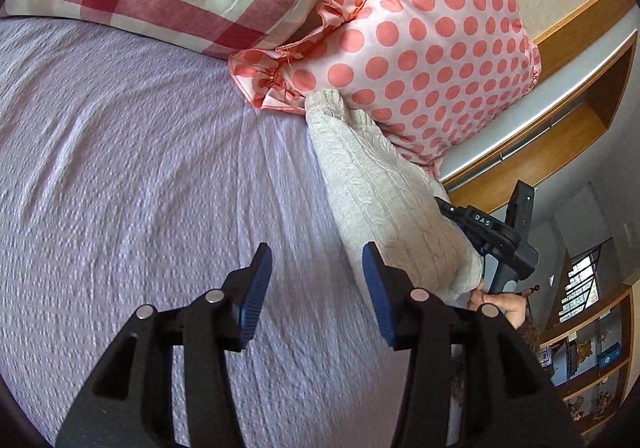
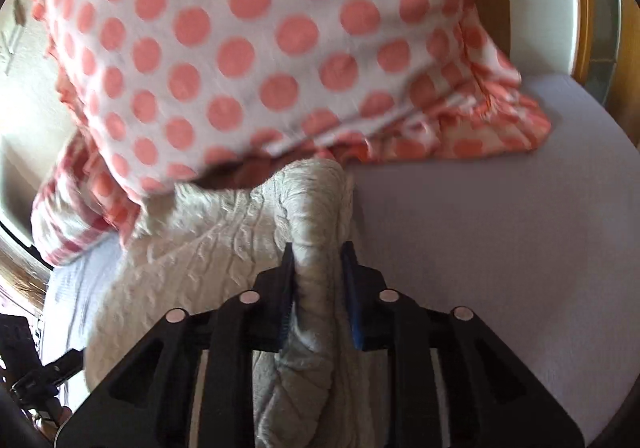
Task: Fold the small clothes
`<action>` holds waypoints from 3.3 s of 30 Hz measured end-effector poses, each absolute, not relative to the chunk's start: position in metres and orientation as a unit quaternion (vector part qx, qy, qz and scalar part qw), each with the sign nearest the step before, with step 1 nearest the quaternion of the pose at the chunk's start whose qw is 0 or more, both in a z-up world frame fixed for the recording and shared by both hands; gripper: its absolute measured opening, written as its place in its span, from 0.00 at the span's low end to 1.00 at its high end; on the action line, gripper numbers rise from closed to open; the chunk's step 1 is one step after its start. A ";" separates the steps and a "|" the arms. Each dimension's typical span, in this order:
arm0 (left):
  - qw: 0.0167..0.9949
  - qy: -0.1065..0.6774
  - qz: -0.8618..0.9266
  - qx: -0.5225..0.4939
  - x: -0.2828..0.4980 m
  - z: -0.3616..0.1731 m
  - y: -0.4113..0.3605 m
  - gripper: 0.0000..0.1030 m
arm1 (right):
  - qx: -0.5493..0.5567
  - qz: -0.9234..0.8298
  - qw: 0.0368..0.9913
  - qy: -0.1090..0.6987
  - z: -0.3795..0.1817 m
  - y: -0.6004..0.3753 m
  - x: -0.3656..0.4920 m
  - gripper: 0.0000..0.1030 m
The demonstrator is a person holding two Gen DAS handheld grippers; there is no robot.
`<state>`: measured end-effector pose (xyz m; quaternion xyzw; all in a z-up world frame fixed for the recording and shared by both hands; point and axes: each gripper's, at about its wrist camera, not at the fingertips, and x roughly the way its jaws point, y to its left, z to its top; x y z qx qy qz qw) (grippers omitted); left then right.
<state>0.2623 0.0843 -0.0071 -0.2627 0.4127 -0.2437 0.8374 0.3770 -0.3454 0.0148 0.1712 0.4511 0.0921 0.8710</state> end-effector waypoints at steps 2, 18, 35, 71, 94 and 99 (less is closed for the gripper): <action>0.840 0.410 -0.241 -0.262 0.262 -0.006 0.083 0.47 | 0.221 0.096 0.880 0.410 0.035 -0.362 0.356 0.36; 0.844 0.418 -0.234 -0.241 0.260 -0.010 0.067 0.52 | 0.151 0.298 0.871 0.360 0.070 -0.260 0.269 0.40; 0.833 0.424 -0.248 -0.254 0.260 -0.011 0.067 0.59 | 0.234 0.182 0.844 0.448 0.008 -0.331 0.279 0.50; 0.850 0.469 -0.185 -0.154 0.277 0.022 0.130 0.49 | 0.235 0.294 0.776 0.506 0.001 -0.227 0.321 0.50; 0.894 0.386 -0.227 -0.035 0.183 0.021 0.053 0.61 | 0.242 0.313 0.809 0.434 0.041 -0.226 0.232 0.72; 0.931 0.342 -0.117 0.040 0.148 0.023 0.088 0.92 | 0.116 0.217 0.888 0.389 0.062 -0.216 0.182 0.99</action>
